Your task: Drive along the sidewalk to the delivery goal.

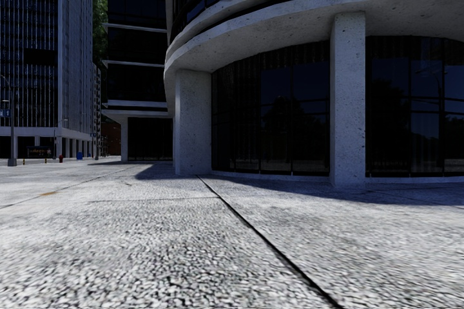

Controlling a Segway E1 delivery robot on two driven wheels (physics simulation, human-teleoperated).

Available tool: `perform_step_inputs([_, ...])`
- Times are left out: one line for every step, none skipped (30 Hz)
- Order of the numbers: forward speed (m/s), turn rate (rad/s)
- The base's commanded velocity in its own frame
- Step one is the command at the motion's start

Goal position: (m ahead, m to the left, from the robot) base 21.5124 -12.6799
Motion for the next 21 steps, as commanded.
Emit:
perform_step_inputs([2.00, -0.26])
perform_step_inputs([2.00, -0.49])
perform_step_inputs([2.00, -0.64])
perform_step_inputs([2.00, -0.68])
perform_step_inputs([2.00, -0.69])
perform_step_inputs([2.00, -0.69])
perform_step_inputs([2.00, -0.69])
perform_step_inputs([2.00, -0.69])
perform_step_inputs([2.00, -0.69])
perform_step_inputs([2.00, -0.69])
perform_step_inputs([2.00, -0.69])
perform_step_inputs([2.00, -0.69])
perform_step_inputs([2.00, -0.69])
perform_step_inputs([2.00, -0.69])
perform_step_inputs([2.00, -0.69])
perform_step_inputs([2.00, -0.69])
perform_step_inputs([2.00, -0.69])
perform_step_inputs([2.00, -0.69])
perform_step_inputs([2.00, -0.69])
perform_step_inputs([2.00, -0.69])
perform_step_inputs([2.00, -0.69])
